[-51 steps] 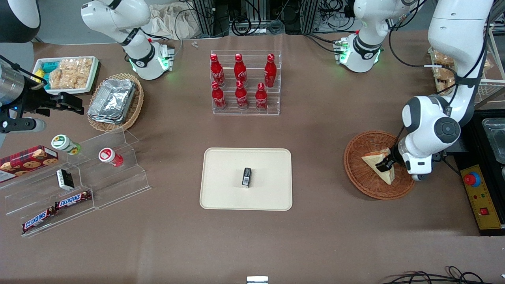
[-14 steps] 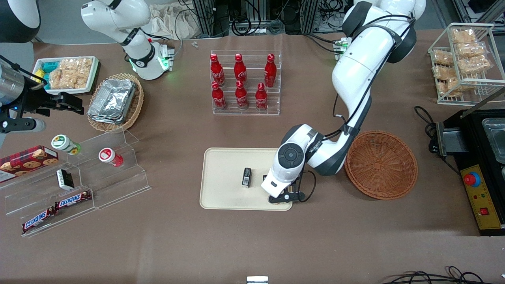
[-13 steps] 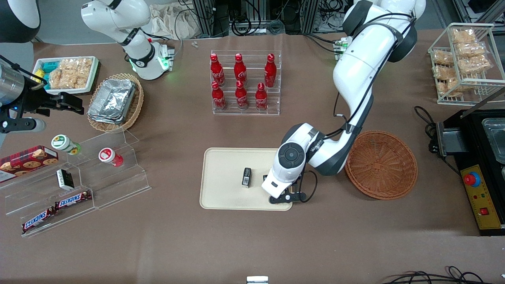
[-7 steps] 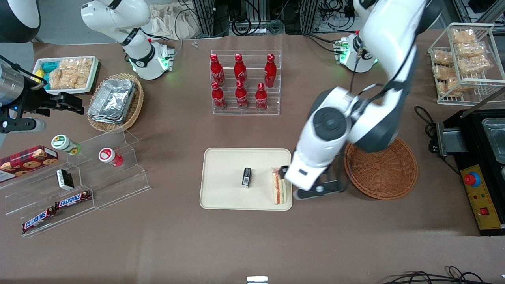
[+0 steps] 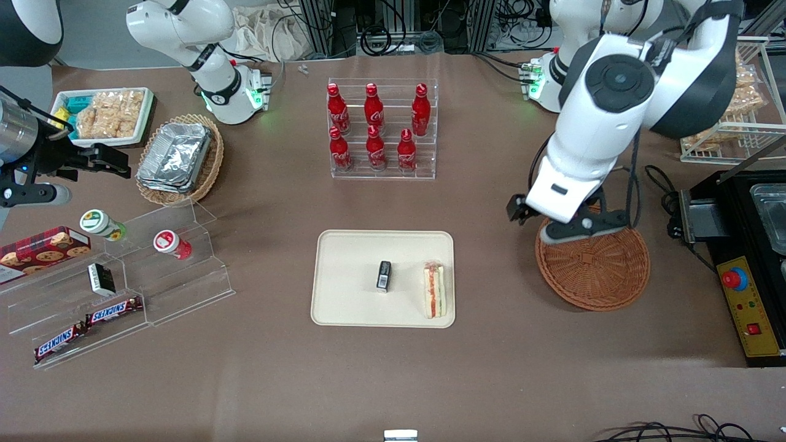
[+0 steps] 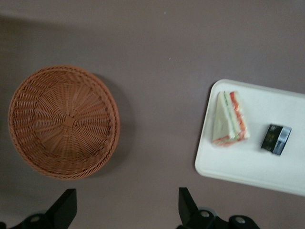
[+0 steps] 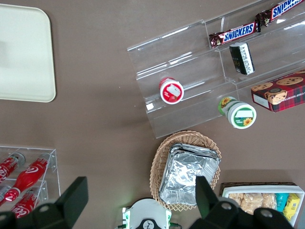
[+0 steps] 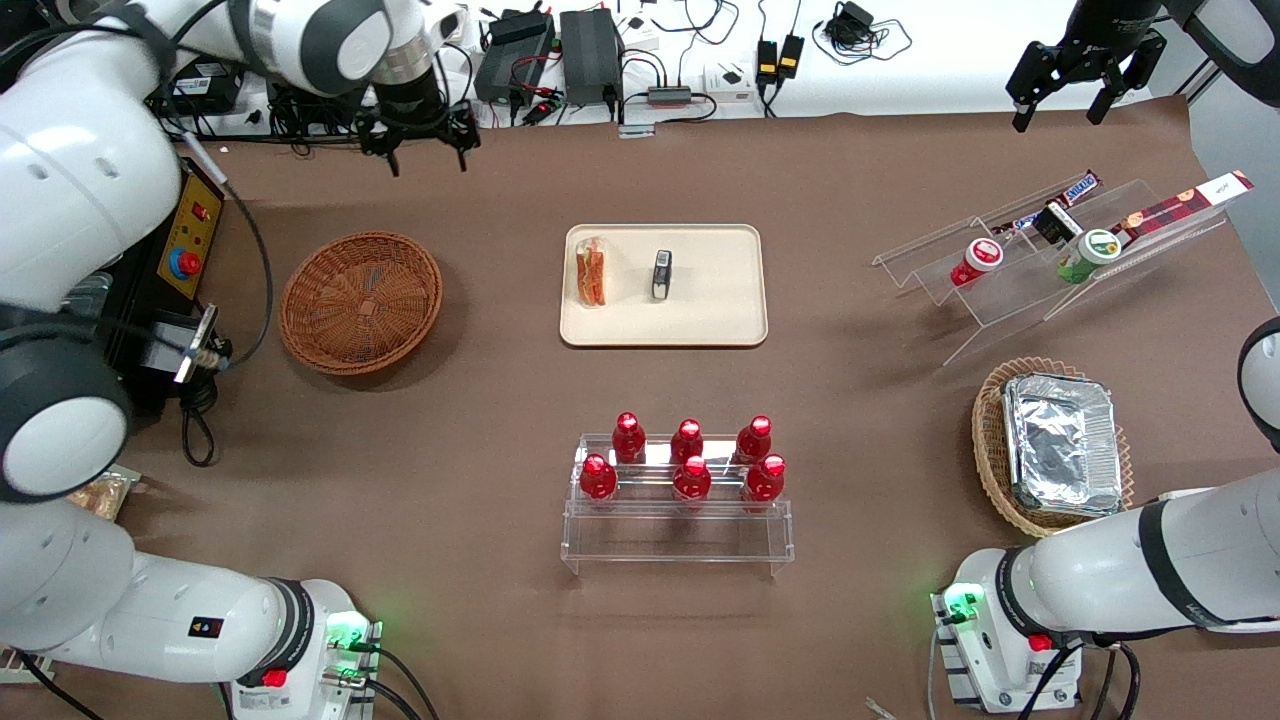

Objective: Place sandwich from basket to tray

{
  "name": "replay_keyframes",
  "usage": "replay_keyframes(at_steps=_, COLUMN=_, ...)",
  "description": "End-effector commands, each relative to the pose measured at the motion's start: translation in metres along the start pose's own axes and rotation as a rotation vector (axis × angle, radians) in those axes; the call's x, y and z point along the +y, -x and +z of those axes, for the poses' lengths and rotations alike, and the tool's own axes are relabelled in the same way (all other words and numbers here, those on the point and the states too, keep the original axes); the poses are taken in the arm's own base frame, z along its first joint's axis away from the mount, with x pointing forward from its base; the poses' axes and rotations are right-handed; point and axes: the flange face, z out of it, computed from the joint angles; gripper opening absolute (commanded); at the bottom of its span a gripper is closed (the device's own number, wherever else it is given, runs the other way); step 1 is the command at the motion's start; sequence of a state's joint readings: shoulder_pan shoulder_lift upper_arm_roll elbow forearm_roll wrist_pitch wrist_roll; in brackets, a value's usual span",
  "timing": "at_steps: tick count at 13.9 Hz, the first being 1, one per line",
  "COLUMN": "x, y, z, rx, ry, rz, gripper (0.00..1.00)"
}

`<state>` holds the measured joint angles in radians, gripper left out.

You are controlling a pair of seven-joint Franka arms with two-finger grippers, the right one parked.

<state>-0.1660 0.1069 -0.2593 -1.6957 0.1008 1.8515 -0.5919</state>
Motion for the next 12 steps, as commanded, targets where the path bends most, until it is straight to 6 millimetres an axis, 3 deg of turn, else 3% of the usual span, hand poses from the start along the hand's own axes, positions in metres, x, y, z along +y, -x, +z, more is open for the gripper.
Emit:
replay_keyframes(at_steps=1, x=-0.076, y=0.011, z=0.004, rx=-0.007, ry=0.034, rz=0.064, gripper=0.97)
replay_keyframes(at_steps=3, x=-0.12, y=-0.004, z=0.004, rx=-0.025, ry=0.036, rz=0.107, gripper=0.98)
replay_keyframes(at_steps=6, x=-0.163, y=-0.018, z=0.006, rx=-0.045, ry=0.029, rz=0.129, gripper=0.99)
replay_keyframes(at_steps=12, x=-0.175, y=-0.063, z=-0.015, rx=-0.102, ry=0.04, rz=0.149, gripper=1.0)
